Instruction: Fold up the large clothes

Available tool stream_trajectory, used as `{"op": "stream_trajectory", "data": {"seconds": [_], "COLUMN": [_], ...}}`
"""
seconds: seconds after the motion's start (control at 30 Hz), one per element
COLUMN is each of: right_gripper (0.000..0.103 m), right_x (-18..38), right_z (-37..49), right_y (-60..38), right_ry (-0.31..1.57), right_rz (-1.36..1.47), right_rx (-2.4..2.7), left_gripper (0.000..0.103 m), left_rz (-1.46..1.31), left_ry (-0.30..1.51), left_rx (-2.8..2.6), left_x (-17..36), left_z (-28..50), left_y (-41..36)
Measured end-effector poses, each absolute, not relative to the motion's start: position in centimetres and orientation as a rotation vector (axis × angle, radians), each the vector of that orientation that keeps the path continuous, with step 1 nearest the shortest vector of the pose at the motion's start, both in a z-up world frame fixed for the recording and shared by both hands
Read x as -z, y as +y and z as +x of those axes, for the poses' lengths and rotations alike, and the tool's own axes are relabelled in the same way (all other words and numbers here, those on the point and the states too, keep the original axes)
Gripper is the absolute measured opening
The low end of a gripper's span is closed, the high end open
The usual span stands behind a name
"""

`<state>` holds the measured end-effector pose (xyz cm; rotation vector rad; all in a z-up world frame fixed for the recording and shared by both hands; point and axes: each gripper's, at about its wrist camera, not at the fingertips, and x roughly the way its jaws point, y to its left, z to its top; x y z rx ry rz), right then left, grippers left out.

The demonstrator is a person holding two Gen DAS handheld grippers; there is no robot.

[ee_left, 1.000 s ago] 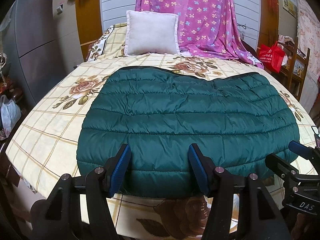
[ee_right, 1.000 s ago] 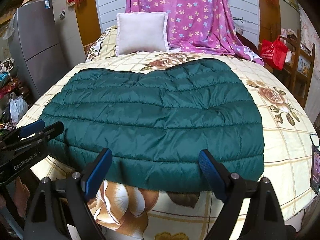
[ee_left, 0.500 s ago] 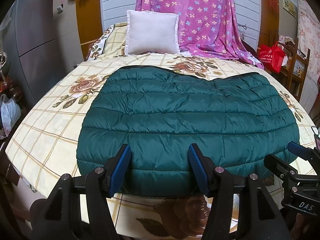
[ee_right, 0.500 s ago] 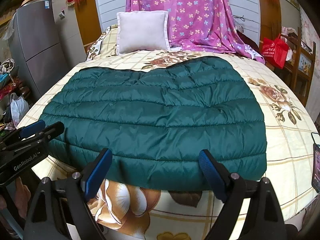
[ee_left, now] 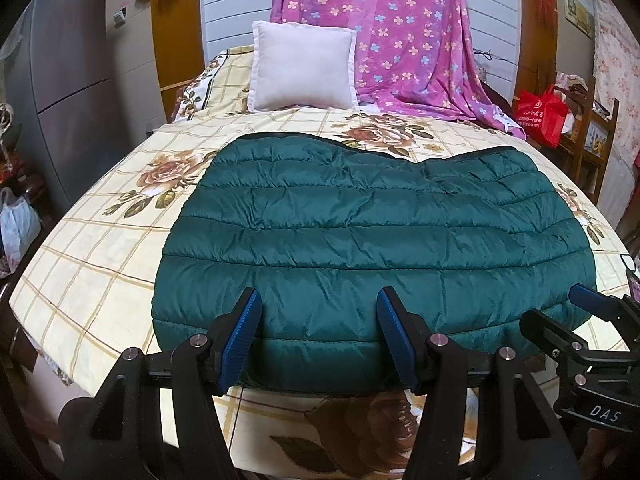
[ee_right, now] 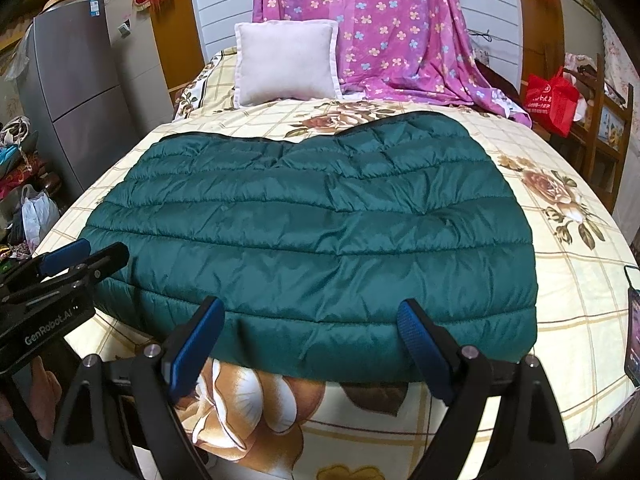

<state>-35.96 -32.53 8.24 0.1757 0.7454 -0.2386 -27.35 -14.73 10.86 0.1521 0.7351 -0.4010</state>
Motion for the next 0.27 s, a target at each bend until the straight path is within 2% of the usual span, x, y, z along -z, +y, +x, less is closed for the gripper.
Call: {"op": "stream_trajectory", "data": {"seconds": [0.27], "right_gripper": [0.091], "right_x": [-8.00], "right_z": [-35.48], "right_y": [-32.77], "right_ry": [0.752], "right_rz": [0.183], "right_rx": [0.232], "left_gripper": [0.040], "left_rz": [0.161], "left_ry": [0.725], "left_rx": [0.424], "left_x": [-10.93], "left_z": [-27.35], "left_y": [-14.95]}}
